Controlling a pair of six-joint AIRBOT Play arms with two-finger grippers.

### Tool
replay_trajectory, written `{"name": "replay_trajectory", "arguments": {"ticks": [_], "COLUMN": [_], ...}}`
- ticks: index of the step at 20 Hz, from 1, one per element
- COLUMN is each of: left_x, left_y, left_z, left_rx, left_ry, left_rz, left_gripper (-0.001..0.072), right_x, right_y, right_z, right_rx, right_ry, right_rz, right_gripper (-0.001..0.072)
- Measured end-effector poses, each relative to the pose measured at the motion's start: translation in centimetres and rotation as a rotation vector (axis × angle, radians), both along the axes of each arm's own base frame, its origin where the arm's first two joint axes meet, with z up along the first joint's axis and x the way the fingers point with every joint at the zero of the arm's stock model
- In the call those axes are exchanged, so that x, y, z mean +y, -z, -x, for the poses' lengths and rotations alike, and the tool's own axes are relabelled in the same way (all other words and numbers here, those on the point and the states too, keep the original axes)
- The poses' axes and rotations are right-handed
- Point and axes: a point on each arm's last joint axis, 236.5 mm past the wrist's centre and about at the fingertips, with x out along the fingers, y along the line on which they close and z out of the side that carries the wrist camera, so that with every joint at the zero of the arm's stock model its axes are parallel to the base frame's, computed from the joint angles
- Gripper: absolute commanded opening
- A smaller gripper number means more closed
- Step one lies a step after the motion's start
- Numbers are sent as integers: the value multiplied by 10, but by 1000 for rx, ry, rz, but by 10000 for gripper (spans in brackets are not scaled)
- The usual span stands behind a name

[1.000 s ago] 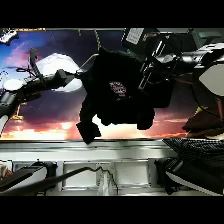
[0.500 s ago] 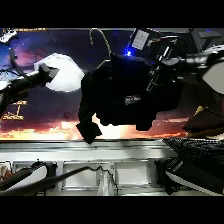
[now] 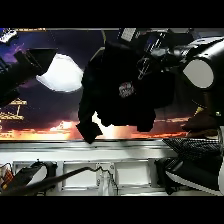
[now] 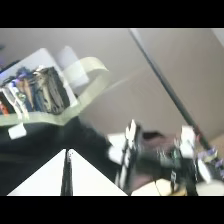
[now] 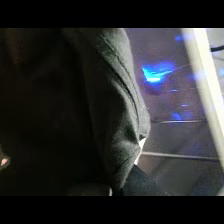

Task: Fold the clothes and pants, and hang the long-sleeved shirts on hangers.

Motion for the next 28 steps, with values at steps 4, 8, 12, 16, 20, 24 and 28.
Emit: {"name": "replay_trajectory", "arguments": {"ticks": [4,8,12,16,20,24,28], "left_x": [-13,-7,-3,-3,-1,1,2], "left_y": [13,49,53,51,53,55,58], "left_z": [33,49,63,73,76,75,72], "left_rx": [-51,-11,-27,-49,-61,-57,-48], "left_ry": [19,-25,-56,-65,-75,-80,-84], "left_rz": [-217,-466,-569,-608,-641,-657,-660], "left_gripper": [10,11,11,11,11,11,12], "right_x": [-43,-122,-218,-296,-361,-407,-438], "right_y": [-43,-79,-121,-167,-206,-224,-227], "right_z": [-40,-60,-47,-15,30,70,95], "right_rx": [-183,-323,-471,-636,-792,-893,-937], "right_ry": [213,492,794,1000,1155,1280,1375], "right_rz": [-119,-260,-422,-525,-550,-529,-501], "right_gripper": [18,18,18,18,18,18,18]}}
